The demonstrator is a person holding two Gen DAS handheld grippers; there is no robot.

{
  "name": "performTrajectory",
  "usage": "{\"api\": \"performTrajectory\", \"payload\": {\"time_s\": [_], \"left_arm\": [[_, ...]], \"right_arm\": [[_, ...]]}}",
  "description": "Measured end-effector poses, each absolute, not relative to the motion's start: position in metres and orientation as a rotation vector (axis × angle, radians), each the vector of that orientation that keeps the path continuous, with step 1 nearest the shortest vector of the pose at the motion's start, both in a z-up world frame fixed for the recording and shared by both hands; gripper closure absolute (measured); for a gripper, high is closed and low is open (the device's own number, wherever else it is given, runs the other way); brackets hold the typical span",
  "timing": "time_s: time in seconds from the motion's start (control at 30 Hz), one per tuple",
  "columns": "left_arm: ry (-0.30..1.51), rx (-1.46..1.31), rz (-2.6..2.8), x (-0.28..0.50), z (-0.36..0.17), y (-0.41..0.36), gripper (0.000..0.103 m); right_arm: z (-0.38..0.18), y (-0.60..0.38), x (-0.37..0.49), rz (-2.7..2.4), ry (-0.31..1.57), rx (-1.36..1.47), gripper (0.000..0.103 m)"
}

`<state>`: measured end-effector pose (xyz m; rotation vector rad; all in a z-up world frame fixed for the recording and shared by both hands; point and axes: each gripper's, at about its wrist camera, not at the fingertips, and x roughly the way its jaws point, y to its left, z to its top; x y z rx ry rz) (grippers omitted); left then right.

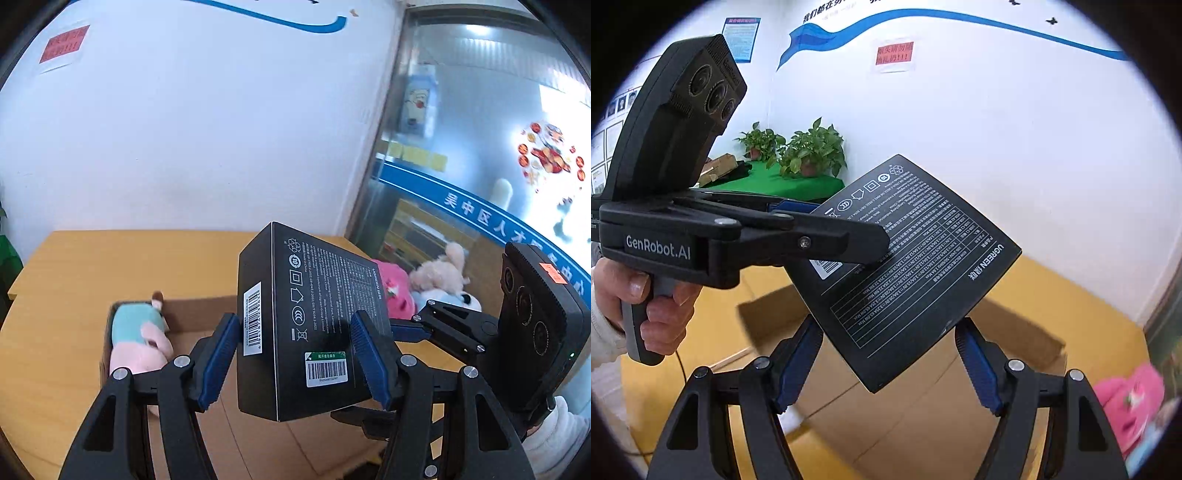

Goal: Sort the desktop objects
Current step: 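Grasp the black product box with the left gripper and lift, then lower the black box into the cardboard box and open the left gripper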

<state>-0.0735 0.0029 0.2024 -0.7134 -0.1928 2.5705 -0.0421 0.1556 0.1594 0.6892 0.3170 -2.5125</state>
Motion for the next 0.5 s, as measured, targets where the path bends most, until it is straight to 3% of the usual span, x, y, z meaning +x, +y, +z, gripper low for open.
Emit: {"api": "performTrajectory", "payload": {"time_s": [0.23,0.5], "left_arm": [[-0.232,-0.91,2.578,-0.177,0.177,-0.007,0.043],[-0.284,-1.327,2.537,-0.271,0.086,-0.008,0.043]], "right_arm": [[0.148,0.156,-0.146,-2.412,0.287,0.818,0.029],[0.049,0.153,-0.255,-2.185,0.189,1.089,0.029]]}}
